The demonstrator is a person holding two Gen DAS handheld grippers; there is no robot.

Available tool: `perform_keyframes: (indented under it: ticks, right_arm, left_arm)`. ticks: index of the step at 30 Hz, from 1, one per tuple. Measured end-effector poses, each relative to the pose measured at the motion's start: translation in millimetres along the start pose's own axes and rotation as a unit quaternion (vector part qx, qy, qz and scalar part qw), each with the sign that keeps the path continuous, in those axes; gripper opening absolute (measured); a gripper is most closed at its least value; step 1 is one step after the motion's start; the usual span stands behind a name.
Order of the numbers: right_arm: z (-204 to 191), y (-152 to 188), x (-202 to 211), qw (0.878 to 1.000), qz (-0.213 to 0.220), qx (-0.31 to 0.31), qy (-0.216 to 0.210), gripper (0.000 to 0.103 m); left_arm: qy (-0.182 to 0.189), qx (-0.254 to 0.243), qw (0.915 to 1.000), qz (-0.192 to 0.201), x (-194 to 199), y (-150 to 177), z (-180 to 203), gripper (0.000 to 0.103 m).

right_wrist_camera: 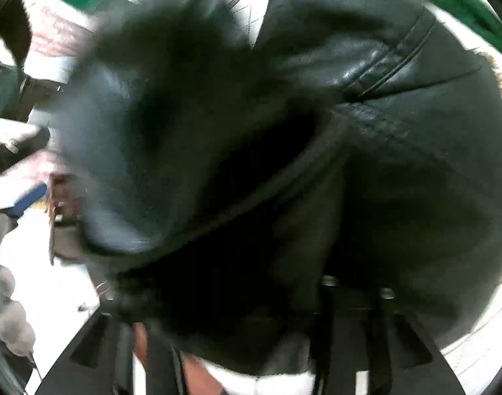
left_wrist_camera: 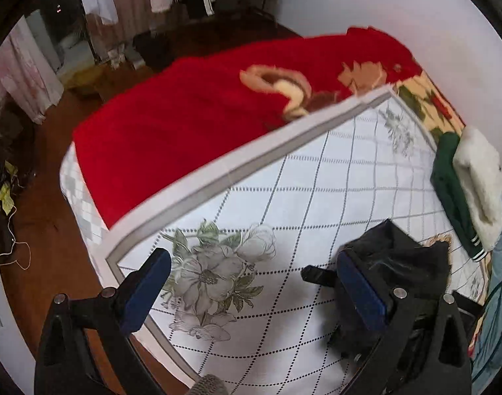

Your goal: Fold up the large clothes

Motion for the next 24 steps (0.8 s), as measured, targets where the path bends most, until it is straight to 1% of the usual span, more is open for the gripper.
perform_keyframes:
  ticks: [1,2,3,4,6,7,8,9,10,11,12,14,15,18,19,21,22,23,24]
  right_arm:
    - [-6,0,7,1.0,-0.002,0.003,-0.021,0.074]
    - [-10,0,15,0.999,0.001,0.006,-0.032,0.077]
    - [-14,1,29,0.999,0.003,0.012,-0.052,0.077]
    - [-15,3,42,0.998,0.0,0.012,-0.069,0.077]
    - [-11,29,63,0.995,-0.001,-0.005,-0.102,0.077]
    - [4,28,79,0.994,0.002,-0.031,-0.109,0.077]
    - [24,25,98,0.993,0.008,-0.05,-0.108,0.077]
    - [47,15,110,0.992,0.017,-0.077,-0.103,0.077]
    - [67,-3,115,0.99,0.024,-0.096,-0.096,0.077]
    - [78,-7,114,0.99,0.029,-0.106,-0.084,0.075]
    - [93,-18,110,0.991,0.032,-0.114,-0.058,0.06]
    - [107,-43,91,0.992,0.025,-0.12,-0.036,0.041]
    - [112,-50,80,0.992,0.016,-0.12,-0.026,0.036]
    - [133,-87,31,0.991,-0.007,-0.133,0.003,0.035]
    - [124,-90,18,0.991,-0.013,-0.135,0.01,0.035]
    - [131,-96,-1,0.987,-0.029,-0.157,0.029,0.036]
    - [136,-95,-11,0.985,-0.033,-0.166,0.034,0.036]
    - [136,-80,-11,0.984,-0.036,-0.173,0.035,0.036]
    - [132,-83,-15,0.983,-0.038,-0.179,0.032,0.036]
  left_arm:
    - [0.006,0.0,1.0,0.005,6,1,3,0.103]
    - [0.015,0.002,0.9999,0.008,5,-2,6,0.103]
    - [0.027,0.003,0.9996,0.01,11,-3,13,0.103]
    - [0.034,0.002,0.9993,0.012,8,-6,21,0.103]
    - [0.049,-0.005,0.9987,0.012,7,-6,44,0.103]
    - [0.055,-0.007,0.9984,0.006,5,-7,52,0.103]
    - [0.061,-0.009,0.9981,-0.003,4,-2,59,0.103]
    - [0.063,-0.014,0.9979,-0.01,-2,3,67,0.103]
    - [0.059,-0.019,0.998,-0.015,-11,10,73,0.103]
    - [0.056,-0.024,0.9978,-0.025,-20,16,78,0.103]
    - [0.058,-0.026,0.9975,-0.03,-28,22,82,0.103]
    - [0.047,-0.039,0.9971,-0.045,-50,32,90,0.103]
    - [0.042,-0.048,0.9965,-0.054,-65,38,95,0.103]
    - [0.027,-0.068,0.9944,-0.076,-105,46,104,0.103]
    - [0.021,-0.072,0.9938,-0.082,-114,46,105,0.103]
    - [0.018,-0.08,0.9928,-0.087,-133,44,109,0.103]
    - [0.007,-0.086,0.9922,-0.09,-142,43,109,0.103]
    - [0.004,-0.09,0.9916,-0.094,-151,43,110,0.103]
    - [-0.004,-0.094,0.99,-0.105,-163,46,109,0.103]
Point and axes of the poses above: each gripper's, at about its wrist camera, not at the fingertips, and x roughly against the way its jaws point, z to its right, y to its underside, the point moved 9 cm from there along -x, roughly the way its jaws point, and after that the axes turned 7 degrees about y, right-handed, at the moved point
